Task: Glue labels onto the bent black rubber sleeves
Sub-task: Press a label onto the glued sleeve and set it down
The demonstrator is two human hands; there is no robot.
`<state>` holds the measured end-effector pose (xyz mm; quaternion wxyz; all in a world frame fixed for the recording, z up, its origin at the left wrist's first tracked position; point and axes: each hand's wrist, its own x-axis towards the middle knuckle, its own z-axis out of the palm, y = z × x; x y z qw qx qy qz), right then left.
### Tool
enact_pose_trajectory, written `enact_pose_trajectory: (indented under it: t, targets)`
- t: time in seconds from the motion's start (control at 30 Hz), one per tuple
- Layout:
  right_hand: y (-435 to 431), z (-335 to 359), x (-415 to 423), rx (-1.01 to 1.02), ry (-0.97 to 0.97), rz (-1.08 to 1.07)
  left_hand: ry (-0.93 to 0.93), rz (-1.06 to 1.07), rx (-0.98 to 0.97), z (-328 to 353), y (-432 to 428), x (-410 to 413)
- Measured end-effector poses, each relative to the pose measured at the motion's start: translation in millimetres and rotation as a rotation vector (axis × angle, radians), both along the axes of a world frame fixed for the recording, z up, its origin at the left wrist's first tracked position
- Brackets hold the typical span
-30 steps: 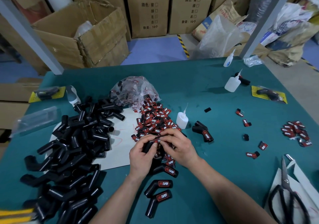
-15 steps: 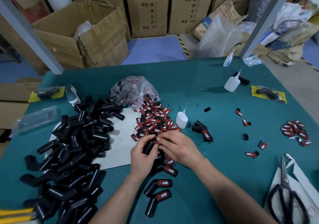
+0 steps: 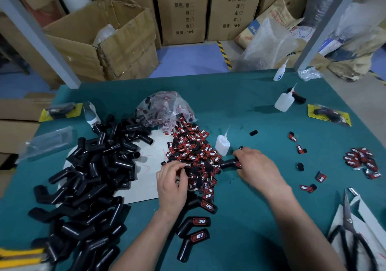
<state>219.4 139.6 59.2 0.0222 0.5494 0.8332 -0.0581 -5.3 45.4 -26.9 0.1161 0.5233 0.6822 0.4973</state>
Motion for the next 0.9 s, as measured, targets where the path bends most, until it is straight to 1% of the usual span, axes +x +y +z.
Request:
enact_pose_trajectory:
  t: [0.03, 0.07, 0.1, 0.2, 0.27, 0.33, 0.4, 0.47, 0.5, 0.53, 0.63, 0.7, 0.77, 0.8, 0.83, 0.87, 0.9]
  targets:
    - [0, -2, -2, 0.029, -0.029, 0.013, -0.006, 0.015, -0.009, 0, 0, 0]
    - [-2, -4, -6, 0.062, -0.016, 0.045, -0.017, 0.030, -0.015, 1, 0, 0]
    - [-5, -6, -13, 0.083, 0.053, 0.098, -0.025, 0.039, -0.018, 2, 0, 1]
    - [-27, -21, -50, 0.108, 0.404, 0.354, -0.063, 0.020, -0.025, 1, 0, -1]
    - [-42, -37, -73, 0.192, 0.574, 0.480, -0.139, 0.003, -0.066, 0, 1, -1]
    - [-49, -49, -84, 0.316, 0.723, 0.490, -0.232, 0.012, -0.141, 2, 4, -4]
    - [-49, -54, -90, 0.400, 0.863, 0.420, -0.255, 0.022, -0.196, -2, 6, -6]
    - [-48, -51, -101, 0.352, 0.973, 0.338, -0.205, -0.009, -0.234, -3, 6, -6]
    - [-46, -47, -110, 0.288, 0.974, 0.319, -0.150, -0.012, -0.236, -3, 8, -5]
    - [-42, -43, -120, 0.226, 0.931, 0.321, -0.106, 0.013, -0.243, -2, 9, -4]
    - [-28, -33, -153, 0.095, 0.756, 0.388, -0.083, 0.113, -0.250, -10, 13, -8]
    - [-17, -23, -179, -0.012, 0.680, 0.422, -0.235, 0.150, -0.260, -10, 14, -15]
    - [-9, -17, -205, -0.080, 0.593, 0.422, -0.304, 0.179, -0.240, -10, 12, -16]
    - [-6, -16, -217, -0.114, 0.538, 0.408, -0.277, 0.159, -0.216, -4, 11, -14]
    - [-3, -15, -228, -0.148, 0.468, 0.395, -0.339, 0.051, -0.277, 4, 10, -11]
    - [0, -15, -238, -0.165, 0.393, 0.392, -0.267, -0.012, -0.316, 3, 9, -10]
    - [2, -15, -245, -0.163, 0.323, 0.398, -0.210, -0.088, -0.293, -8, 11, -11]
